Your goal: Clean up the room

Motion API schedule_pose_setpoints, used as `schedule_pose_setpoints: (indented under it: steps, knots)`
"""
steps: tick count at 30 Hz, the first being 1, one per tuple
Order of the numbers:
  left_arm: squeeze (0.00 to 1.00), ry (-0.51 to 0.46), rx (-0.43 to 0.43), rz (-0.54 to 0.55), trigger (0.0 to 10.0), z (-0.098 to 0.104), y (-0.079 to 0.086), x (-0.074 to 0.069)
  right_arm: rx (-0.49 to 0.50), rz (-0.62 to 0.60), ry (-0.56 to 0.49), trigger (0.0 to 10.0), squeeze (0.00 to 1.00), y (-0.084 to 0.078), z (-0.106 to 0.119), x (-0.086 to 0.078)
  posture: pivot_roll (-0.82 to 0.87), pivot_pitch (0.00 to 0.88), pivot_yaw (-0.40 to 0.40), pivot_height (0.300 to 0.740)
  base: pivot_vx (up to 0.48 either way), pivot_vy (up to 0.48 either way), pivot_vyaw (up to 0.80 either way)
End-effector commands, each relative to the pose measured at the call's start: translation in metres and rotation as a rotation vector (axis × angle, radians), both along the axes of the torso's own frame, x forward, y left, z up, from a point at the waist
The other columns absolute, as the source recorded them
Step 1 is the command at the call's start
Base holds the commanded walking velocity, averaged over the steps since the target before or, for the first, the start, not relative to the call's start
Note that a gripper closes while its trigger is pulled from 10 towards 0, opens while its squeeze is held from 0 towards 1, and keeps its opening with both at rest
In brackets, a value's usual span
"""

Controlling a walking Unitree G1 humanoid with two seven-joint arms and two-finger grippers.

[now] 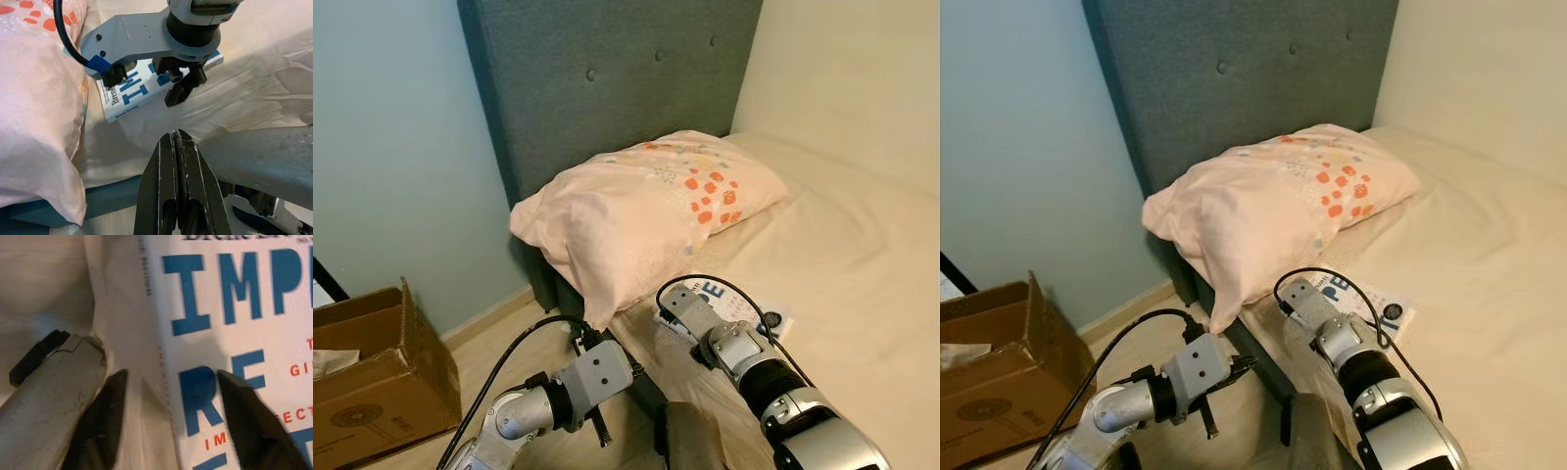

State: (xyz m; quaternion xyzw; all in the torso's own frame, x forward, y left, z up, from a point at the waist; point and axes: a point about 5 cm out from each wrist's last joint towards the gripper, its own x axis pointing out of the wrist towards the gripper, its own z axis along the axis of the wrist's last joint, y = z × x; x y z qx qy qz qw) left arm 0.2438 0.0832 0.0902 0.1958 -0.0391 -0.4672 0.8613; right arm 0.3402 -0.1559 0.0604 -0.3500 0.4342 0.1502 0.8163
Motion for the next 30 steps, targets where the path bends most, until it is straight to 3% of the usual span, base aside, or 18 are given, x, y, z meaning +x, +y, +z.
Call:
schedule_pose_setpoints:
  steps: [1,3,4,10,13,14,16,18,20,21,23,29,30]
  knots:
    - [0.0,0.01,0.019,-0.011,10.0,-0.004,0.001,-0.003,-0.031,0.012,0.031,10.0,0.58,-0.005,-0.008,-0.006,-0.1,0.127,-0.058,0.553,0.0,0.0,0.0]
    - [0.0,0.01,0.019,-0.011,10.0,-0.004,0.001,-0.003,-0.038,0.014,0.03,10.0,0.58,-0.006,-0.008,-0.006,-0.1,0.127,-0.058,0.553,0.0,0.0,0.0]
    - [0.0,0.012,0.019,-0.011,10.0,-0.004,0.001,-0.003,-0.045,0.01,0.028,10.0,0.0,-0.007,-0.007,-0.005,-0.1,0.127,-0.058,0.553,0.0,0.0,0.0]
    - [0.0,0.018,0.021,-0.02,10.0,-0.004,0.001,-0.004,-0.077,0.008,0.034,10.0,0.0,-0.015,-0.002,-0.004,-0.1,0.128,-0.056,0.553,0.0,0.0,0.0]
    - [0.0,0.024,0.02,-0.027,10.0,-0.004,0.003,-0.005,0.048,-0.035,0.045,10.0,0.0,-0.01,0.016,0.0,-0.1,0.129,-0.051,0.553,0.0,0.0,0.0]
    - [0.0,0.024,0.02,-0.027,10.0,-0.004,0.003,-0.005,0.048,-0.035,0.045,10.0,0.0,-0.01,0.016,0.0,-0.1,0.129,-0.051,0.553,0.0,0.0,0.0]
    - [0.0,0.032,0.023,-0.036,10.0,-0.004,0.004,-0.006,0.199,-0.042,0.036,10.0,0.0,0.0,0.04,0.004,-0.1,0.129,-0.051,0.553,0.0,0.0,0.0]
    - [0.0,0.035,0.025,-0.04,10.0,-0.004,0.005,-0.006,0.249,-0.036,0.03,10.0,0.0,0.003,0.05,0.005,-0.1,0.129,-0.051,0.553,0.0,0.0,0.0]
    - [0.0,0.052,0.034,-0.057,10.0,-0.005,0.006,-0.007,0.395,0.021,0.023,10.0,0.0,0.009,0.08,0.005,-0.1,0.129,-0.047,0.553,0.0,0.0,0.0]
    - [0.0,0.052,0.034,-0.057,10.0,-0.005,0.006,-0.007,0.395,0.021,0.023,10.0,0.0,0.009,0.08,0.005,-0.1,0.129,-0.047,0.553,0.0,0.0,0.0]
    - [0.0,0.065,0.041,-0.066,10.0,-0.007,0.007,-0.009,0.459,0.132,0.03,10.0,0.0,0.012,0.097,-0.003,-0.11,0.13,-0.044,0.553,0.0,0.0,0.0]
    - [0.0,0.076,0.047,-0.074,10.0,-0.009,0.008,-0.01,0.497,0.3,0.083,10.0,0.0,0.016,0.102,-0.021,-0.11,0.129,-0.041,0.553,0.0,0.0,0.0]
    - [0.0,0.072,0.053,-0.061,10.0,-0.009,0.01,-0.009,0.453,0.326,0.07,10.0,0.0,0.017,0.094,-0.023,-0.11,0.128,-0.036,0.553,0.0,0.0,0.0]
